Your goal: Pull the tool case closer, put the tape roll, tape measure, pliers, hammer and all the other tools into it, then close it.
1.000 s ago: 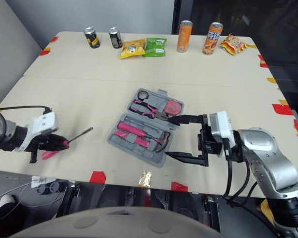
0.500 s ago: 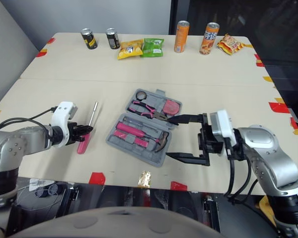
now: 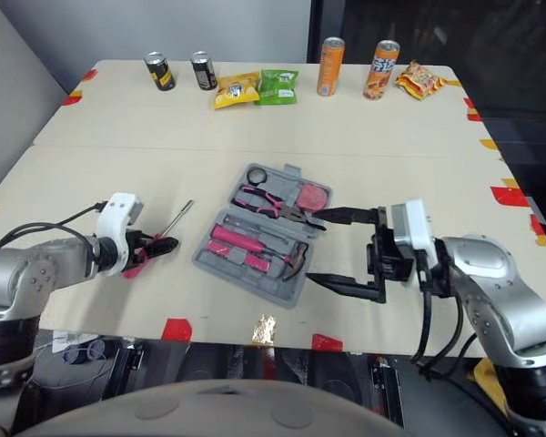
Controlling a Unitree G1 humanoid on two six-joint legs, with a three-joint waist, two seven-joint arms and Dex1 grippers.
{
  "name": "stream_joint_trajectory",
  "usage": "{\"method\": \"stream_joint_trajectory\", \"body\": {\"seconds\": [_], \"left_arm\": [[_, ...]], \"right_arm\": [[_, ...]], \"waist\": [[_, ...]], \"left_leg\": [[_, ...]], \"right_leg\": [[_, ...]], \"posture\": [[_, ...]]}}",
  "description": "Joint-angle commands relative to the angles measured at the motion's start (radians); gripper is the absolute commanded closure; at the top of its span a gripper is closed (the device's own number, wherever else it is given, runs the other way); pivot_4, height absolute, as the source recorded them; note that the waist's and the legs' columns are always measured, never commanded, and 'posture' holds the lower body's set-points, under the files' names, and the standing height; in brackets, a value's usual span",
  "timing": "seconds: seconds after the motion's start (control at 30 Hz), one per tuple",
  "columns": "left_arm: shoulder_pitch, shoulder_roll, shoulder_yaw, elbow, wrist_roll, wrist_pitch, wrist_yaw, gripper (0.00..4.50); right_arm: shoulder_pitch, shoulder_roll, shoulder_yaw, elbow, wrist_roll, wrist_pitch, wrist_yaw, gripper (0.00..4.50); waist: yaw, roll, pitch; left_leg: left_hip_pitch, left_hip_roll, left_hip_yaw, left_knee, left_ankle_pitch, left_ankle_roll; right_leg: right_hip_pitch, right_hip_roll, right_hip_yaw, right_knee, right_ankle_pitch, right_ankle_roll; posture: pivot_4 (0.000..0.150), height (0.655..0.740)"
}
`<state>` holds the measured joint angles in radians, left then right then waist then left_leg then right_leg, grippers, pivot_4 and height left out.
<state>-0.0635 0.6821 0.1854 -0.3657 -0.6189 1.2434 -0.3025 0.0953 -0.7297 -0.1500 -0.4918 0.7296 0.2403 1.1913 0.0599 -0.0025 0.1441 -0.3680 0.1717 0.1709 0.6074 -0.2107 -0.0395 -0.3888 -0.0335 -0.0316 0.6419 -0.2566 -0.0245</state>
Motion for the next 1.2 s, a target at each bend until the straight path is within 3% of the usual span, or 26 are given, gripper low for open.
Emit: {"method": "stream_joint_trajectory", "body": {"seconds": [0.03,0.3,0.73,0.77,0.8,1.1,1.2], "left_arm": [[0.098,0.092,-0.041,-0.059,0.098,-0.226,-0.117,0.04],[0.166,0.054,-0.072,0.009,0.200,-0.524,-0.225,0.04],[0.175,-0.039,-0.134,0.090,0.325,-0.586,-0.174,0.04],[0.173,-0.049,-0.134,0.098,0.329,-0.589,-0.169,0.54],[0.172,-0.057,-0.135,0.102,0.334,-0.588,-0.164,0.72],[0.218,-0.080,-0.113,0.112,0.359,-0.596,-0.146,3.91],[0.226,-0.080,-0.104,0.121,0.363,-0.612,-0.149,4.04]], "right_arm": [[0.019,-0.004,-0.040,-0.054,0.030,-0.002,-0.012,0.00],[0.021,-0.012,-0.043,-0.055,0.031,0.006,-0.022,0.00],[0.016,-0.028,-0.051,-0.057,0.031,0.019,-0.020,0.00],[0.014,-0.028,-0.050,-0.057,0.030,0.020,-0.020,0.00],[0.013,-0.028,-0.049,-0.056,0.029,0.020,-0.019,0.00],[0.006,-0.027,-0.042,-0.048,0.024,0.021,-0.013,0.00],[0.000,-0.025,-0.036,-0.043,0.021,0.019,-0.011,0.00]], "waist": [[-0.004,0.000,0.000],[0.004,0.000,0.000],[-0.005,0.001,0.000],[-0.005,0.001,0.000],[-0.005,0.001,0.000],[-0.010,0.004,-0.003],[-0.014,0.005,-0.004]], "left_leg": [[0.000,0.000,0.000,-0.002,0.000,0.000],[-0.001,-0.001,-0.001,-0.007,0.000,0.001],[0.000,-0.001,0.000,-0.008,0.000,0.001],[0.000,-0.001,0.000,-0.008,0.000,0.001],[0.000,-0.001,0.000,-0.008,0.000,0.002],[0.001,-0.001,0.000,-0.008,0.000,0.002],[0.001,-0.001,0.000,-0.008,0.000,0.002]], "right_leg": [[0.000,0.000,0.000,-0.001,0.000,0.000],[0.002,0.000,-0.001,-0.012,0.002,0.003],[0.002,-0.001,-0.001,-0.012,0.003,0.003],[0.003,-0.001,-0.001,-0.012,0.003,0.004],[0.003,-0.001,-0.001,-0.012,0.003,0.004],[0.003,-0.001,-0.001,-0.011,0.003,0.004],[0.003,0.000,-0.001,-0.011,0.003,0.004]], "posture": [[0.150,0.7400],[0.150,0.7400],[0.150,0.7400],[0.150,0.7400],[0.150,0.7400],[0.150,0.7400],[0.150,0.7400]]}}
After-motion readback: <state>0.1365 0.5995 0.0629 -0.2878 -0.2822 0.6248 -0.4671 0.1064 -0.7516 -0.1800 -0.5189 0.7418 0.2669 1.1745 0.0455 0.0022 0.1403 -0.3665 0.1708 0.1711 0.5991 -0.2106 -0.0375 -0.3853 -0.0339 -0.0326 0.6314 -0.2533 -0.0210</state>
